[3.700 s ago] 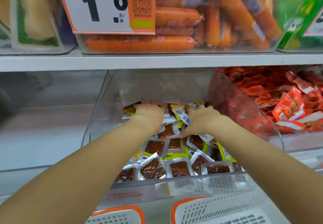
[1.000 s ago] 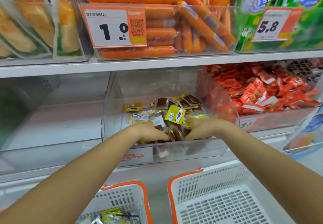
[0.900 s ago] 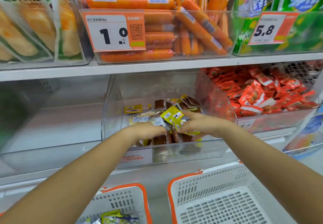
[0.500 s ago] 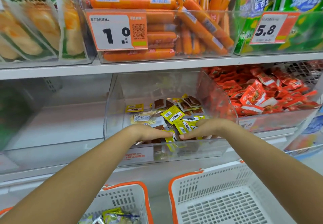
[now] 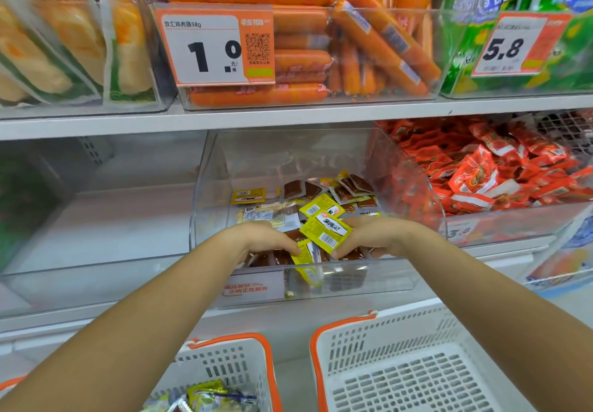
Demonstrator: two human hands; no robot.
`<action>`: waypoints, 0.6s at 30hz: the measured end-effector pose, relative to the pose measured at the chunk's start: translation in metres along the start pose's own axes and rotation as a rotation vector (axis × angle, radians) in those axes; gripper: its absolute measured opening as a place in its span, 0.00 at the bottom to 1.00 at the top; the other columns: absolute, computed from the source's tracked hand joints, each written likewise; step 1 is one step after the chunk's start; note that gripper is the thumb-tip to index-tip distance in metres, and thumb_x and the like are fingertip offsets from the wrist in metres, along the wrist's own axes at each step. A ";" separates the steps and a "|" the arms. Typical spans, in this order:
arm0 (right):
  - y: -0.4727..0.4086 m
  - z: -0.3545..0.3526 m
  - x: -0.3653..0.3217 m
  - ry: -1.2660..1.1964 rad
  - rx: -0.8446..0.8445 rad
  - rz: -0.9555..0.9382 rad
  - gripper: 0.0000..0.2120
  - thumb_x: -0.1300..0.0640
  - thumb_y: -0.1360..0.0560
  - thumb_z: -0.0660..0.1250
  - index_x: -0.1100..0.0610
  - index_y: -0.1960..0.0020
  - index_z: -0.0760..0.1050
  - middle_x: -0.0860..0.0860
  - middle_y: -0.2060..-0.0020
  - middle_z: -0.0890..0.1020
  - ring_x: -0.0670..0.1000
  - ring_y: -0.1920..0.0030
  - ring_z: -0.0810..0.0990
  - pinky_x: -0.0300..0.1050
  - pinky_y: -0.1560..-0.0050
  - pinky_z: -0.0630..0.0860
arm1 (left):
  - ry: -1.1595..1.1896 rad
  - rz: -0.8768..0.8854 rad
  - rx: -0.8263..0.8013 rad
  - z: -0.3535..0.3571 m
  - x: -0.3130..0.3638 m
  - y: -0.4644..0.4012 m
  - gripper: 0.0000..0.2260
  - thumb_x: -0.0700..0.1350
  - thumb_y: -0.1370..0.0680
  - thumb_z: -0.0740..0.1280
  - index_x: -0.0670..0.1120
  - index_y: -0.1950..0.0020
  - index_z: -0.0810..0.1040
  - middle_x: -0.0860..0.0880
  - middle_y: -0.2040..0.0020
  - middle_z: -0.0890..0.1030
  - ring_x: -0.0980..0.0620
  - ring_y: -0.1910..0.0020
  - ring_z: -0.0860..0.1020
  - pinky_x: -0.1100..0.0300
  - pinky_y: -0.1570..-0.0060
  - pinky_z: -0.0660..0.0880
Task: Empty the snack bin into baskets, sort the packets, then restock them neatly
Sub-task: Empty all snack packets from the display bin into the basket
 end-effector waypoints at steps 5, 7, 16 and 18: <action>0.007 0.006 -0.001 -0.084 -0.265 -0.082 0.35 0.51 0.37 0.78 0.42 0.34 0.69 0.41 0.34 0.71 0.45 0.35 0.69 0.39 0.39 0.68 | -0.062 0.027 -0.097 -0.007 0.001 0.014 0.14 0.57 0.30 0.71 0.52 0.48 0.78 0.50 0.47 0.77 0.51 0.55 0.75 0.60 0.55 0.70; 0.009 0.006 -0.003 -0.065 -0.325 -0.094 0.32 0.56 0.38 0.74 0.38 0.37 0.71 0.43 0.35 0.73 0.47 0.38 0.72 0.40 0.42 0.68 | -0.080 0.025 -0.178 -0.008 0.006 0.025 0.28 0.63 0.33 0.71 0.58 0.35 0.72 0.51 0.29 0.66 0.48 0.39 0.72 0.54 0.40 0.69; 0.012 0.009 -0.009 0.249 -0.243 -0.130 0.37 0.63 0.27 0.70 0.42 0.25 0.58 0.45 0.26 0.59 0.46 0.32 0.67 0.44 0.35 0.71 | -0.264 -0.027 -0.257 -0.019 -0.002 0.035 0.24 0.35 0.28 0.67 0.44 0.34 0.65 0.45 0.37 0.68 0.41 0.46 0.76 0.48 0.46 0.77; 0.011 0.011 -0.014 0.397 -0.105 -0.160 0.33 0.55 0.25 0.68 0.44 0.25 0.57 0.45 0.29 0.64 0.47 0.32 0.67 0.41 0.34 0.68 | -0.351 0.003 -0.184 -0.016 -0.004 0.025 0.27 0.35 0.26 0.68 0.41 0.30 0.63 0.42 0.38 0.72 0.42 0.46 0.78 0.51 0.49 0.80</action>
Point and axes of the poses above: each hand's wrist, its own y-axis away from the middle knuckle, its own z-axis out of the palm, x = y × z, the point moved 5 cm from there along -y, towards the middle knuckle
